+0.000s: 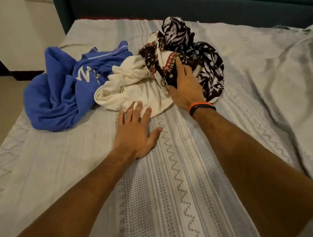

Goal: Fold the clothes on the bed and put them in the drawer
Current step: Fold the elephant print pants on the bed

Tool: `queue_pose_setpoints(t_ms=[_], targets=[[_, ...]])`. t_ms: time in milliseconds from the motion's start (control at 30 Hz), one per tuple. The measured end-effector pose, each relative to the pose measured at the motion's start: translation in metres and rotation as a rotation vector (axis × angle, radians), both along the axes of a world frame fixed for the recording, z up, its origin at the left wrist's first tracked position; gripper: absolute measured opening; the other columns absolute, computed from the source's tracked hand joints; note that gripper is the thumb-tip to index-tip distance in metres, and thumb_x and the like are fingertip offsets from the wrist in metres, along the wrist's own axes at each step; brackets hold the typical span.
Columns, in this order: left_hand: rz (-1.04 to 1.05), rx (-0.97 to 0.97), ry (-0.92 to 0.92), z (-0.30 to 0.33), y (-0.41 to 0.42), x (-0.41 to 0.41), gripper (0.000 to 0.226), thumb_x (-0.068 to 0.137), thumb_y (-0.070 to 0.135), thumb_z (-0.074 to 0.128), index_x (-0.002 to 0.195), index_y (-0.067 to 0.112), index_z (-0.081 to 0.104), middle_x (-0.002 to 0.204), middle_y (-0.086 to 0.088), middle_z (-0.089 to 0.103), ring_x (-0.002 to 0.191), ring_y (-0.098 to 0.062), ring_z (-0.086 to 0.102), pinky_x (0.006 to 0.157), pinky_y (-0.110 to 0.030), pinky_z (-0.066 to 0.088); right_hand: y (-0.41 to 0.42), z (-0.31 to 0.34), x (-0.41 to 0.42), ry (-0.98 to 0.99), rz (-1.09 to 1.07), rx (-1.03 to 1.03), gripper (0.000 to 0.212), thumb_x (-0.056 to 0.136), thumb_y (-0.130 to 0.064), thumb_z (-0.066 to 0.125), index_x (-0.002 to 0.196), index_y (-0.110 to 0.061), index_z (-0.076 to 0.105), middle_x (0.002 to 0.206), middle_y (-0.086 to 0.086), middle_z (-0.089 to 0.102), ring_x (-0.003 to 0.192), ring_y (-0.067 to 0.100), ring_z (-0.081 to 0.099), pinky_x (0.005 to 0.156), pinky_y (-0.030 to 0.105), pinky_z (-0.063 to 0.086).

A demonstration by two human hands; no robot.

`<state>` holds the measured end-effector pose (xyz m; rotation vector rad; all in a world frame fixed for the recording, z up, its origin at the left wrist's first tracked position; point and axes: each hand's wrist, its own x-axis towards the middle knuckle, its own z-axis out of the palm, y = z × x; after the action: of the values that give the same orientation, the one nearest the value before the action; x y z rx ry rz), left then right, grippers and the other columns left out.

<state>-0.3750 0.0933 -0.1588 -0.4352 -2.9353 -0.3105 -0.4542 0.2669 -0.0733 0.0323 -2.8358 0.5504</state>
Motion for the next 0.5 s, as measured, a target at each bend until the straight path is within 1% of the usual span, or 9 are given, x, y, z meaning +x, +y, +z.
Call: queue_pose_setpoints(t_ms=[33,67,133,233,300,367,400,467,500], targets=[[-0.005,0.001,-0.001,0.001,-0.001,0.000,0.080,0.092,0.070,0.010,0.158,0.024,0.016,0.166,-0.008,0.003,0.152,-0.024,-0.004,0.122,-0.049,-0.007,-0.003,0.002,-0.002,0.004,-0.016,0.001,0.057,0.096,-0.017,0.056,0.149,-0.010,0.035,0.142,0.016,0.043,0.124,0.036,0.050,0.103,0.049,0.045],[-0.008,0.000,-0.005,0.001,-0.001,0.000,0.080,0.093,0.069,0.010,0.158,0.023,0.016,0.166,-0.008,0.003,0.152,-0.024,-0.004,0.122,-0.049,-0.007,-0.006,0.005,0.000,-0.005,-0.028,0.003,0.037,0.097,-0.014,0.053,0.132,-0.007,0.051,0.130,0.017,0.053,0.116,0.036,0.055,0.098,0.048,0.047],[-0.006,-0.003,-0.014,0.002,-0.001,0.000,0.081,0.093,0.070,0.010,0.158,0.022,0.016,0.166,-0.008,0.004,0.152,-0.024,-0.004,0.122,-0.049,-0.007,-0.010,0.005,0.008,-0.010,-0.040,-0.054,0.008,0.096,-0.011,0.051,0.097,-0.007,0.057,0.110,0.018,0.063,0.102,0.035,0.060,0.089,0.044,0.051],[-0.014,0.026,-0.069,0.009,-0.001,0.006,0.082,0.091,0.070,0.011,0.157,0.022,0.016,0.166,-0.007,0.002,0.152,-0.023,-0.004,0.122,-0.047,-0.007,-0.016,0.005,0.035,0.013,-0.048,-0.236,0.017,0.096,-0.025,0.055,0.090,-0.010,0.060,0.088,0.008,0.066,0.082,0.027,0.061,0.077,0.041,0.053],[-0.018,0.046,-0.147,0.018,-0.003,0.011,0.082,0.092,0.069,0.015,0.157,0.020,0.015,0.166,-0.006,0.002,0.152,-0.023,-0.004,0.122,-0.046,-0.006,-0.016,0.009,0.058,-0.030,-0.037,-0.292,0.025,0.096,-0.035,0.058,0.081,-0.015,0.056,0.072,0.000,0.056,0.070,0.021,0.053,0.066,0.032,0.044],[-0.018,0.061,-0.256,0.032,-0.005,0.021,0.080,0.095,0.066,0.030,0.157,0.017,0.016,0.165,-0.008,0.009,0.151,-0.027,0.005,0.123,-0.048,0.005,-0.015,0.019,0.083,-0.067,0.019,-0.288,0.035,0.096,-0.038,0.059,0.071,-0.015,0.051,0.074,0.001,0.051,0.068,0.018,0.048,0.065,0.032,0.038],[-0.017,0.110,-0.301,0.039,-0.005,0.027,0.082,0.095,0.064,0.040,0.156,0.014,0.017,0.163,-0.010,0.015,0.149,-0.030,0.015,0.122,-0.048,0.014,-0.016,0.024,0.094,-0.074,0.062,-0.314,0.035,0.095,-0.037,0.062,0.071,-0.013,0.053,0.083,0.002,0.052,0.073,0.018,0.050,0.069,0.033,0.040],[0.016,0.257,-0.366,0.061,-0.008,0.048,0.087,0.091,0.055,0.059,0.153,0.009,0.019,0.156,-0.014,0.027,0.140,-0.034,0.034,0.114,-0.045,0.033,-0.021,0.040,0.122,-0.111,0.147,-0.431,0.025,0.092,-0.032,0.067,0.094,-0.007,0.062,0.108,0.003,0.059,0.095,0.019,0.057,0.088,0.032,0.046],[0.038,0.325,-0.389,0.068,-0.009,0.057,0.088,0.089,0.048,0.064,0.152,0.007,0.019,0.153,-0.016,0.030,0.135,-0.036,0.039,0.110,-0.044,0.038,-0.026,0.047,0.137,-0.156,0.172,-0.495,0.028,0.092,-0.029,0.069,0.107,-0.006,0.062,0.114,0.003,0.064,0.102,0.019,0.059,0.093,0.031,0.045]])
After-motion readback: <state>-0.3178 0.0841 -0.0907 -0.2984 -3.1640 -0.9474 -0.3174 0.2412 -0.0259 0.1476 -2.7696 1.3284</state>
